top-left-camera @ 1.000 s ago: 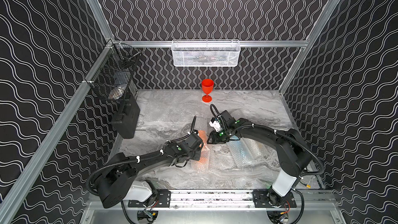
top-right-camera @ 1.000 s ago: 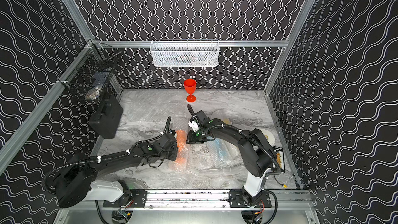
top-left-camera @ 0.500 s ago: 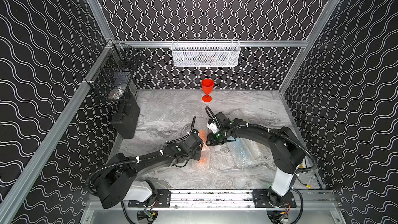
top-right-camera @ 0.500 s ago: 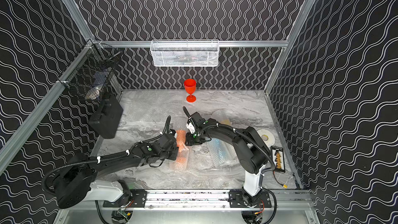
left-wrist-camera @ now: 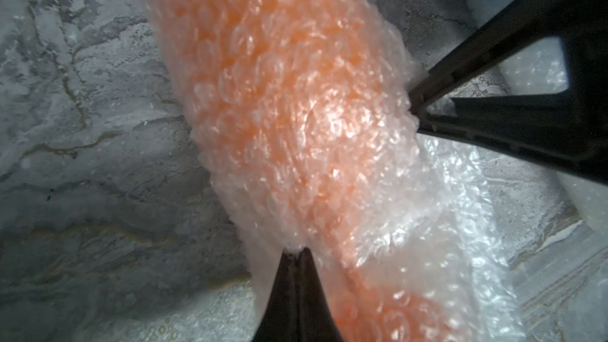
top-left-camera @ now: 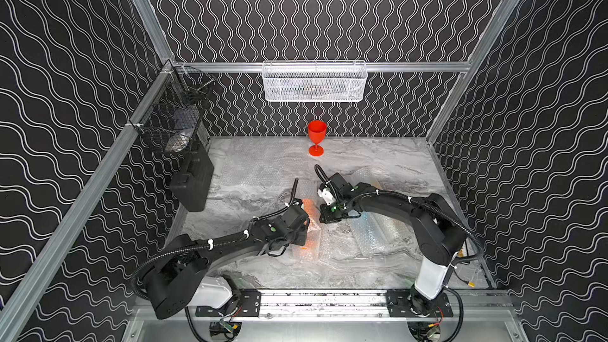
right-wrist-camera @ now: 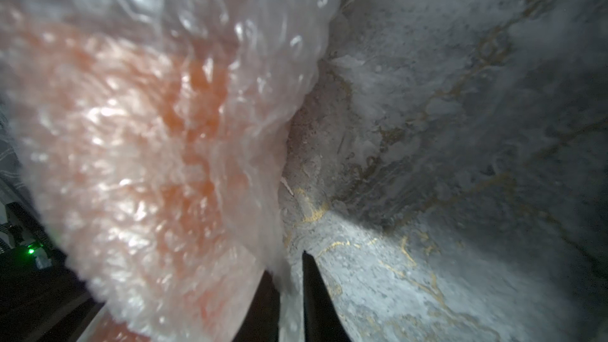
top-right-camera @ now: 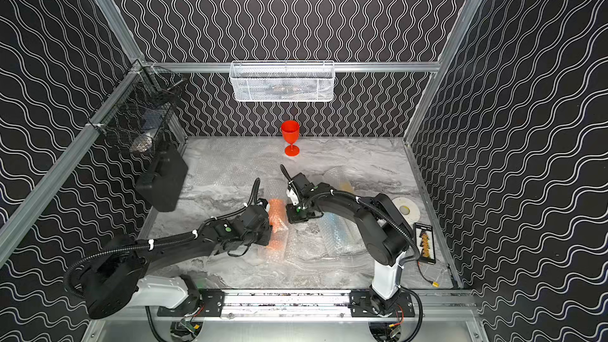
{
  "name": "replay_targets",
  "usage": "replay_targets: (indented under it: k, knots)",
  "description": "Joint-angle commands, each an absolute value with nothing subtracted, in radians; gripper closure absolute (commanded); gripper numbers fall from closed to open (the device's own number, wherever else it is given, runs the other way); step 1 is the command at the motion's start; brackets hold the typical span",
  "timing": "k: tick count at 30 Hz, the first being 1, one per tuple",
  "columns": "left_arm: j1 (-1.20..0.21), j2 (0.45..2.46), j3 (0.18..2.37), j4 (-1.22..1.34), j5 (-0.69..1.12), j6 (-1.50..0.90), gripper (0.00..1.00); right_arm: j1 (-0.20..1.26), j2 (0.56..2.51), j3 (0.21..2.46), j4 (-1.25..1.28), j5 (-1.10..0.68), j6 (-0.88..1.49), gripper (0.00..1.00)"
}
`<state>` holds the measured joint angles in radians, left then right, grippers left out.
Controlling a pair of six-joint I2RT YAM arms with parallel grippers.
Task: Unpack wine glasses from bubble wrap
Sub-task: Unwrap the wine glass from the bubble wrap.
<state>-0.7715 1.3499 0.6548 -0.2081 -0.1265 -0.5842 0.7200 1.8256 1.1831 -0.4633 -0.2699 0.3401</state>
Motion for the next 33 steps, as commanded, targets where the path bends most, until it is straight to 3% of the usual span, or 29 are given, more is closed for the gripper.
replay_targets:
  k: [1, 6, 10, 13, 26, 30, 33]
  knots:
    - [-0.769, 1.346, 0.674, -0.217, -0.148, -0.595, 1.0, 0.721, 1.797, 1.167, -0.434, -0.229, 0.336, 0.88]
    - [-0.769, 1.336, 0.695, -0.23, -0.156, -0.58, 1.0, 0.721, 1.76, 1.167, -0.436, -0.223, 0.327, 0.9]
    - [-0.769, 1.332, 0.74, -0.27, -0.169, -0.56, 0.69, 0.721, 1.727, 1.178, -0.454, -0.219, 0.318, 0.91]
    - [-0.769, 1.323, 0.768, -0.278, -0.168, -0.542, 0.6, 0.721, 1.695, 1.161, -0.434, -0.215, 0.321, 0.91]
    - [-0.769, 1.309, 0.814, -0.273, -0.135, -0.545, 0.56, 0.718, 1.726, 1.155, -0.442, -0.166, 0.331, 0.87]
    - [-0.769, 1.305, 0.804, -0.267, -0.134, -0.545, 0.56, 0.718, 1.745, 1.168, -0.453, -0.194, 0.323, 0.68]
    - [-0.769, 1.315, 0.815, -0.28, -0.135, -0.542, 0.56, 0.717, 1.77, 1.17, -0.442, -0.197, 0.326, 0.64]
